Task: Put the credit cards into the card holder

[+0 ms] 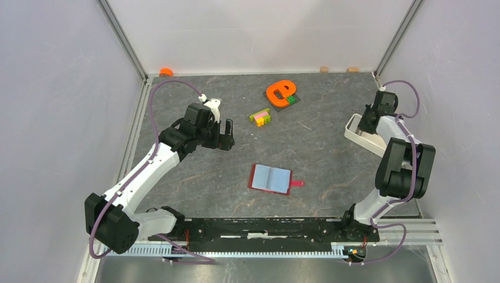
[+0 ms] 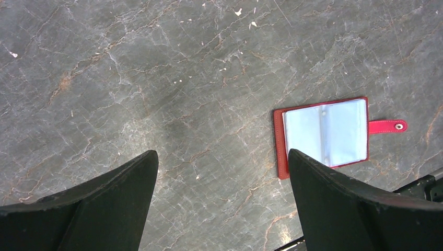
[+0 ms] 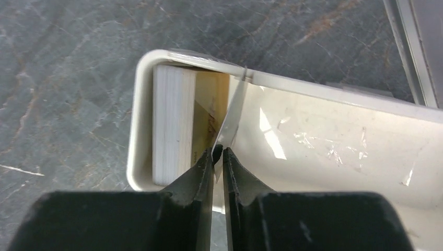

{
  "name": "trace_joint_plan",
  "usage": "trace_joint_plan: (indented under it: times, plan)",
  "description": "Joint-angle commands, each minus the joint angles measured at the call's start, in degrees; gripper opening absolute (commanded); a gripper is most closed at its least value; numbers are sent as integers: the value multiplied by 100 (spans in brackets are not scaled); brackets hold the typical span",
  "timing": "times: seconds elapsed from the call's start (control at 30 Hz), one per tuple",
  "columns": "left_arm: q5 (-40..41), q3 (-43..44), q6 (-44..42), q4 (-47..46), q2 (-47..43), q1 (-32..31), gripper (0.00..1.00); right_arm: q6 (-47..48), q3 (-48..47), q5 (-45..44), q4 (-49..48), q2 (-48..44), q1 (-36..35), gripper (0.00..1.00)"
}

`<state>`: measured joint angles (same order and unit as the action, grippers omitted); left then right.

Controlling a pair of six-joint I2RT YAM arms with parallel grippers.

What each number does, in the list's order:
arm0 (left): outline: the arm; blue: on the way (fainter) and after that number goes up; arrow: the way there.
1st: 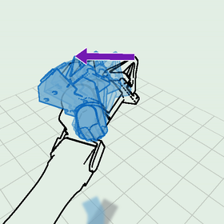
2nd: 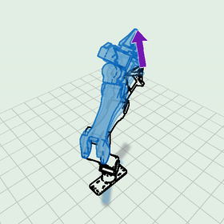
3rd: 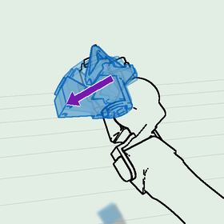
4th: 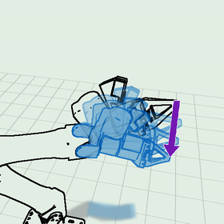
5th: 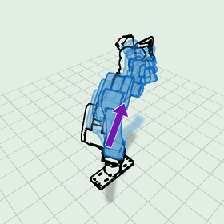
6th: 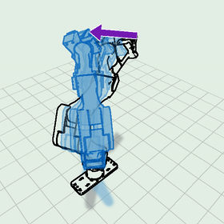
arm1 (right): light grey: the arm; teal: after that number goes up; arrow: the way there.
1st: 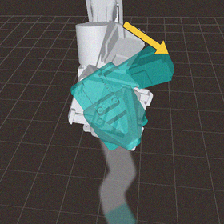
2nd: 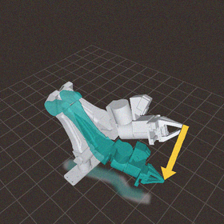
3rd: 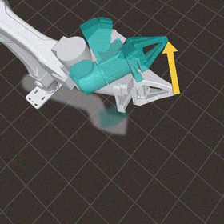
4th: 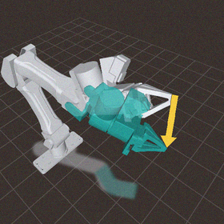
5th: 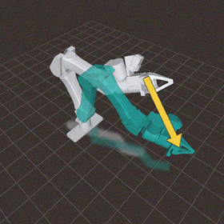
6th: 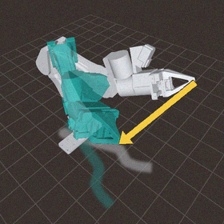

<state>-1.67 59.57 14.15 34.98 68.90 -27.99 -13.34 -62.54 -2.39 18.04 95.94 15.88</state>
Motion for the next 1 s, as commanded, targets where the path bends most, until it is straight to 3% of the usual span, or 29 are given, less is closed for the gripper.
trace_joint_plan:
  times: [0.0,0.37,0.53,0.6,0.97]
  plan:
    - [-88,-33,-202,-158,35,21,100,55,123,-513,-68,-136,16,15]
    - [-99,-33,-194,-159,55,21,100,65,308,-804,-533,23,18,16]
    - [-87,-33,-202,-159,62,21,100,99,426,-594,-798,-16,16,4]
    - [-80,-33,-197,-160,54,21,100,110,545,-533,-998,-185,15,0]
    - [-299,-77,-244,-248,-76,21,100,130,456,-629,-680,-1794,18,0]
